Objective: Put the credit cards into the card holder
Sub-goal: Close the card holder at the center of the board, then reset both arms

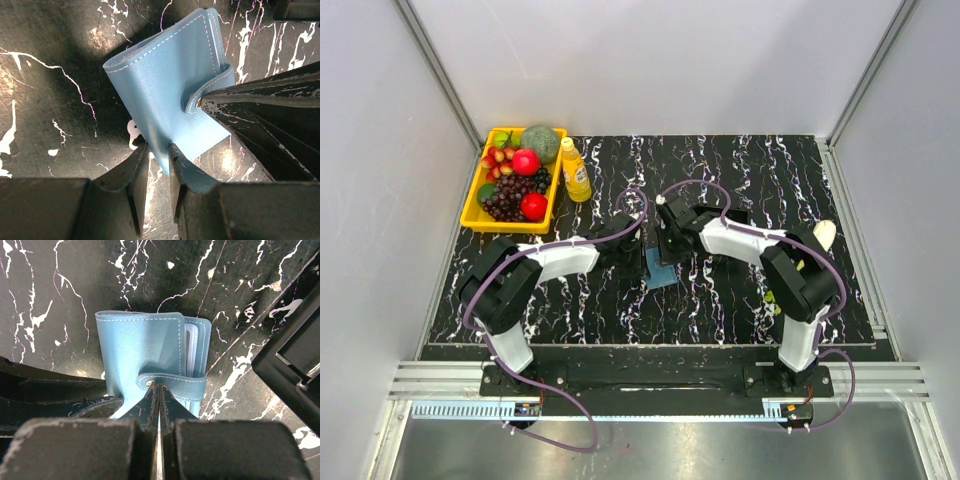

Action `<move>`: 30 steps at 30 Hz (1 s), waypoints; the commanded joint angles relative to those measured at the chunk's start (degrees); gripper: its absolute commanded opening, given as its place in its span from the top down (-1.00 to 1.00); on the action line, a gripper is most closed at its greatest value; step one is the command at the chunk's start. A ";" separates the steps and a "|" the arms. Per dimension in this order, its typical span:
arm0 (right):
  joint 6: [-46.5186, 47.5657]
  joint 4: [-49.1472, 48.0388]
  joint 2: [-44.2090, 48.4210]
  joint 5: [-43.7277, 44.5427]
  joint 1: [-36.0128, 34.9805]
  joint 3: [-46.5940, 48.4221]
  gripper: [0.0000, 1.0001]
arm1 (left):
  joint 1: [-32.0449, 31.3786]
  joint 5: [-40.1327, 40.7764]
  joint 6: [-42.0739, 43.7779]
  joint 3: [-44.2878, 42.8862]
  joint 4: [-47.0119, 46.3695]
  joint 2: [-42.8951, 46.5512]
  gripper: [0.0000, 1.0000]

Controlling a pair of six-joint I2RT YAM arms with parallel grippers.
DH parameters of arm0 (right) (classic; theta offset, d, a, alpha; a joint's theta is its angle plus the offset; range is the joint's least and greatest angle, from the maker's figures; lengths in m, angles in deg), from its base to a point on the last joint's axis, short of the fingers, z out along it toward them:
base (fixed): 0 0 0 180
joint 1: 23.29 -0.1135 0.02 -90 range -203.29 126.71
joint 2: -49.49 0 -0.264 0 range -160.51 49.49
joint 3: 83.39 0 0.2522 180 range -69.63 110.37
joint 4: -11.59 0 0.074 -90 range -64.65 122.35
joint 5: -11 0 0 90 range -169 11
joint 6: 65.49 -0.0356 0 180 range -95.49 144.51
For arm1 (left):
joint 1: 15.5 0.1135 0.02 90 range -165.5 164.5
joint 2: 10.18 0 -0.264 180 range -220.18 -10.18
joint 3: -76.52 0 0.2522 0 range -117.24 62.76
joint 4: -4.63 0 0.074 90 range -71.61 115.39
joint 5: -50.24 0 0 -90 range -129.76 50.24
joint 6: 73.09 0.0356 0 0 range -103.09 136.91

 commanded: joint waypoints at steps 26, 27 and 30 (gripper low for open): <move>-1.92 -4.18 16.15 3.71 4.87 -5.45 0.17 | 5.16 4.15 1.95 2.93 -1.38 14.17 -0.22; -1.22 -6.10 18.87 3.71 5.66 -7.56 0.09 | 5.34 5.55 2.21 3.36 -1.12 15.66 -0.60; -1.30 -8.76 26.25 4.06 9.00 -12.49 -0.33 | 6.04 10.12 2.65 4.33 -0.59 20.23 -0.98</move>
